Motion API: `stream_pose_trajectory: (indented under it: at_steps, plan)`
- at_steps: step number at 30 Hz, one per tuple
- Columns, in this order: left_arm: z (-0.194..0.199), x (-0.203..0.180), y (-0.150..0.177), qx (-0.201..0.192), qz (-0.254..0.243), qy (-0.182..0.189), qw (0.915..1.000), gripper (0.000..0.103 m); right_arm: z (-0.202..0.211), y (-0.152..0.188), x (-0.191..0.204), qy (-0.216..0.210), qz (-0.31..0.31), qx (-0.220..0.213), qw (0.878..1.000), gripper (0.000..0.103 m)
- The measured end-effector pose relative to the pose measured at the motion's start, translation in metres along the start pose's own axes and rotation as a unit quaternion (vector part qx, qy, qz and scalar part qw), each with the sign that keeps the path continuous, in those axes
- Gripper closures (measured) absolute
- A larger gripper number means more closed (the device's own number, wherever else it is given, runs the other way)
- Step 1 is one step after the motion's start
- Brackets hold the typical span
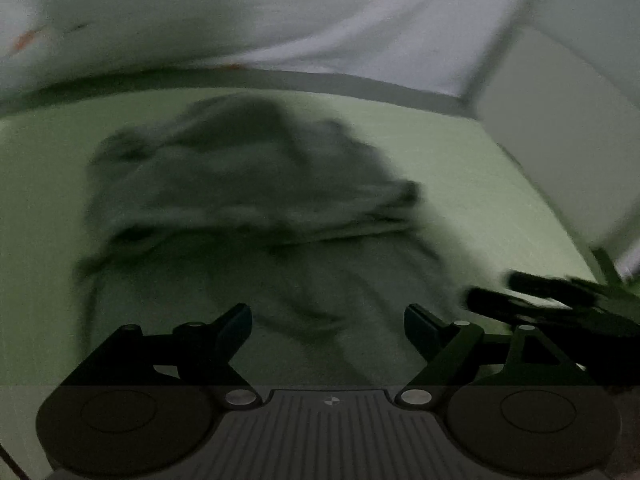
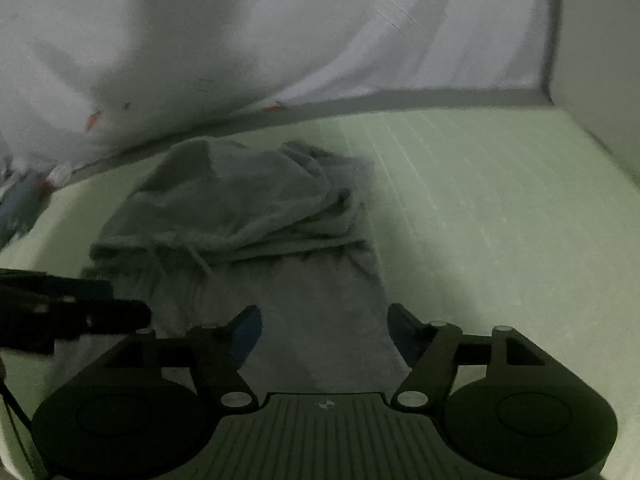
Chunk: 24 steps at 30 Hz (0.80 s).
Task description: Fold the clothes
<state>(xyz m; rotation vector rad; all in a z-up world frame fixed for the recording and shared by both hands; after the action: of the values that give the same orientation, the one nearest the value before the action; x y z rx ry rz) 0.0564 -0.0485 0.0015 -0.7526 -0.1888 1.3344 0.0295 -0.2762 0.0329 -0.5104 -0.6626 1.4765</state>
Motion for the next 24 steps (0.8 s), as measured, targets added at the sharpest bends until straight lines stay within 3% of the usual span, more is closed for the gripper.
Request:
stream_pose_trajectory:
  at_steps: [5,8,12,16,24]
  plan:
    - [0.035,0.046,0.029,-0.021,0.071,-0.093,0.9929,0.017,0.0,0.021,-0.016,-0.032,0.036,0.024,0.999,0.008]
    - [0.049,0.07,0.054,-0.013,0.105,-0.124,0.9866,0.017,0.004,0.041,-0.027,-0.052,0.029,0.048,0.997,0.008]
    - [0.049,0.082,0.073,0.004,0.124,-0.121,0.9848,0.017,0.009,0.069,-0.043,-0.038,0.005,0.074,0.997,0.004]
    - [0.04,0.079,0.082,0.015,0.097,-0.122,0.9877,0.017,0.016,0.084,-0.051,-0.029,-0.03,0.083,0.996,0.004]
    - [0.048,0.066,0.114,0.006,0.06,-0.109,0.9922,0.017,0.04,0.113,-0.033,-0.037,-0.004,0.085,0.996,0.003]
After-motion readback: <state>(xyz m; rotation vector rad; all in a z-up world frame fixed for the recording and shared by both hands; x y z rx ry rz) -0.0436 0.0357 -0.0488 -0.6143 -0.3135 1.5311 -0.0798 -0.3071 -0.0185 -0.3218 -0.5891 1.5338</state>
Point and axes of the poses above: each gripper's, at about its wrist camera, not at the fingertips, and z roughly against the way its jaws point, x to its left, y to its underside, the point moved 9 cm from there along -z, roughly the way its jaws point, and after that the axes turned 1 degree about y, right-handed, at the moved point
